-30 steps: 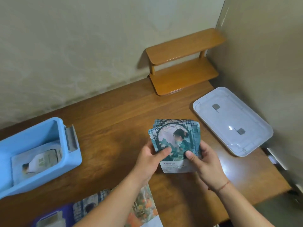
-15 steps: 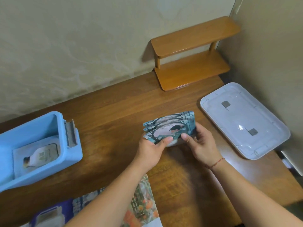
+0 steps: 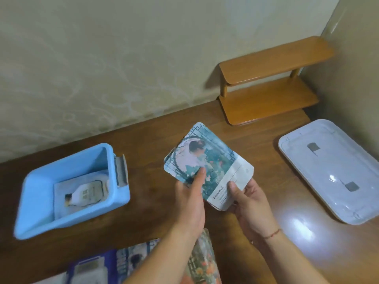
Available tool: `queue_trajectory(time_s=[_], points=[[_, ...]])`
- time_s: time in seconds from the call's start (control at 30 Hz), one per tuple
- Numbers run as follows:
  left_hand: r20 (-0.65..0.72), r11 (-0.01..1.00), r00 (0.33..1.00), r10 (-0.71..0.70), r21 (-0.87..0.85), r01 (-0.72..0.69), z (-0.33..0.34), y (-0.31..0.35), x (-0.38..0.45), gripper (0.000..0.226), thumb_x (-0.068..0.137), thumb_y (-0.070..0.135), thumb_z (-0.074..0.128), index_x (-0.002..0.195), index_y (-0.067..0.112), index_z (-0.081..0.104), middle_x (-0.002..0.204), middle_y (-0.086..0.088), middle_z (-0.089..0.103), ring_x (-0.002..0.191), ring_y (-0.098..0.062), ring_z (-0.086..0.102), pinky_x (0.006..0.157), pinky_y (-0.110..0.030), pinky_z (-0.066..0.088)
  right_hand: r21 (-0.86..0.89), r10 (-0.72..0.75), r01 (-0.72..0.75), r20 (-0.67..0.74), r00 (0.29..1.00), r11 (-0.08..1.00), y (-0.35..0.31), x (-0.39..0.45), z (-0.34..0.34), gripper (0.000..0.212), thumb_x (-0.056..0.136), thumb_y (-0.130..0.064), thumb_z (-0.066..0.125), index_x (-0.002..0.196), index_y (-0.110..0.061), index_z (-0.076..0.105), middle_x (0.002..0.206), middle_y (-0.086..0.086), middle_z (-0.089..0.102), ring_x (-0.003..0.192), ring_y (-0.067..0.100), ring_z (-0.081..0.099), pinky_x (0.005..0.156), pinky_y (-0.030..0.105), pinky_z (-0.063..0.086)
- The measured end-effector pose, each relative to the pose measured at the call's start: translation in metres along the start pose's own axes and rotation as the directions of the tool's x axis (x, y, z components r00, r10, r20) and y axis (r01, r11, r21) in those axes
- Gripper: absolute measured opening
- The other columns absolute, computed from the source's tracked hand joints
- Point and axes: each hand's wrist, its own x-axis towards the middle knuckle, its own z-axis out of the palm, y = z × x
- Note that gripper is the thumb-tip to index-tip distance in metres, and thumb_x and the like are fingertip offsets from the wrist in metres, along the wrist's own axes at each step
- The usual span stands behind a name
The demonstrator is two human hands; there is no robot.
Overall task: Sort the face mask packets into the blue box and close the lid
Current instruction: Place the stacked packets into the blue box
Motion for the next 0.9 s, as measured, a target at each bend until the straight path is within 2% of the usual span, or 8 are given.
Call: queue_trajectory(time_s=[0.17, 0.27, 0.33, 0.43, 0.53, 0.67, 0.83, 0.9], points=[[0.020, 0.868, 0.952, 0.305, 0.404, -0.287, -0.083, 0.066, 0.004, 0.058, 0.074, 0.038, 0.078, 0.128, 0.040, 0.056, 0.127, 0.001, 0.065, 0.114, -0.019, 0.064, 0.091, -0.044, 0.054, -0.139, 0.010, 0.002, 0.092, 0.996, 0.990, -0.010, -0.008, 0.043, 0.081, 0.061, -0.046, 0.086, 0.127, -0.010, 0.057, 0.119, 0.013, 0.069, 0.107, 0.033, 0.066, 0.087, 0.050, 0.056], [0.054, 0.816, 0.957, 0.285, 0.510, -0.272, -0.123, 0.087, -0.007, 0.043, 0.089, 0.036, 0.070, 0.127, 0.045, 0.051, 0.118, 0.002, 0.067, 0.085, -0.015, 0.071, 0.052, -0.029, 0.053, -0.165, 0.061, -0.051, 0.051, 0.997, 0.985, 0.006, -0.011, 0.086, 0.032, 0.092, -0.015, 0.059, 0.123, -0.016, 0.057, 0.114, 0.009, 0.071, 0.103, 0.032, 0.068, 0.083, 0.052, 0.056], [0.006, 0.824, 0.957, 0.289, 0.507, -0.252, -0.144, 0.096, -0.017, 0.041, 0.087, 0.038, 0.061, 0.127, 0.045, 0.051, 0.118, 0.001, 0.066, 0.077, -0.015, 0.070, 0.046, -0.027, 0.050, -0.264, 0.035, -0.032, 0.005, 0.999, 0.964, 0.017, -0.015, 0.117, 0.023, 0.097, -0.007, 0.050, 0.115, -0.019, 0.060, 0.107, 0.010, 0.072, 0.093, 0.026, 0.070, 0.075, 0.046, 0.059], [-0.048, 0.891, 0.965, 0.258, 0.399, -0.218, -0.182, 0.122, -0.027, 0.045, 0.087, 0.038, 0.069, 0.128, 0.043, 0.050, 0.124, 0.006, 0.066, 0.101, -0.012, 0.069, 0.073, -0.036, 0.059, -0.270, 0.093, -0.074, 0.059, 0.994, 0.960, 0.027, -0.021, 0.159, 0.022, 0.097, -0.003, 0.049, 0.113, -0.012, 0.060, 0.104, 0.016, 0.072, 0.082, 0.025, 0.071, 0.067, 0.041, 0.061], [0.022, 0.956, 0.991, 0.129, 0.264, -0.130, -0.228, 0.156, -0.023, 0.060, 0.085, 0.034, 0.071, 0.138, 0.042, 0.044, 0.129, 0.018, 0.063, 0.122, -0.009, 0.059, 0.109, -0.048, 0.040, -0.271, 0.199, -0.154, 0.149, 0.969, 0.950, 0.034, -0.024, 0.191, 0.025, 0.096, -0.001, 0.047, 0.116, -0.009, 0.059, 0.105, 0.021, 0.071, 0.079, 0.028, 0.072, 0.060, 0.037, 0.060], [0.085, 0.915, 0.989, 0.118, 0.377, -0.142, -0.269, 0.182, -0.018, 0.055, 0.084, 0.033, 0.064, 0.132, 0.055, 0.048, 0.141, 0.025, 0.049, 0.127, -0.006, 0.054, 0.110, -0.033, 0.038, -0.403, 0.250, -0.158, 0.186, 0.950, 0.902, 0.053, -0.031, 0.235, 0.026, 0.097, -0.002, 0.045, 0.114, -0.014, 0.061, 0.099, 0.018, 0.073, 0.076, 0.028, 0.072, 0.059, 0.037, 0.060], [0.033, 0.840, 0.993, 0.115, 0.530, -0.115, -0.312, 0.198, -0.004, 0.058, 0.088, 0.038, 0.069, 0.135, 0.056, 0.040, 0.140, 0.016, 0.052, 0.131, -0.008, 0.050, 0.112, -0.043, 0.039, -0.621, 0.194, -0.063, 0.145, 0.970, 0.781, 0.068, -0.022, 0.274, 0.022, 0.096, 0.001, 0.048, 0.112, -0.009, 0.060, 0.097, 0.018, 0.073, 0.079, 0.029, 0.070, 0.064, 0.040, 0.060], [0.029, 0.760, 0.991, 0.128, 0.639, -0.117, -0.326, 0.215, 0.010, 0.059, 0.089, 0.039, 0.069, 0.136, 0.053, 0.038, 0.141, 0.013, 0.046, 0.124, 0.001, 0.047, 0.101, -0.024, 0.046, -0.689, 0.167, -0.051, 0.103, 0.981, 0.723, 0.075, -0.004, 0.290, 0.019, 0.097, 0.000, 0.049, 0.110, -0.009, 0.060, 0.096, 0.019, 0.073, 0.077, 0.029, 0.069, 0.066, 0.042, 0.059]])
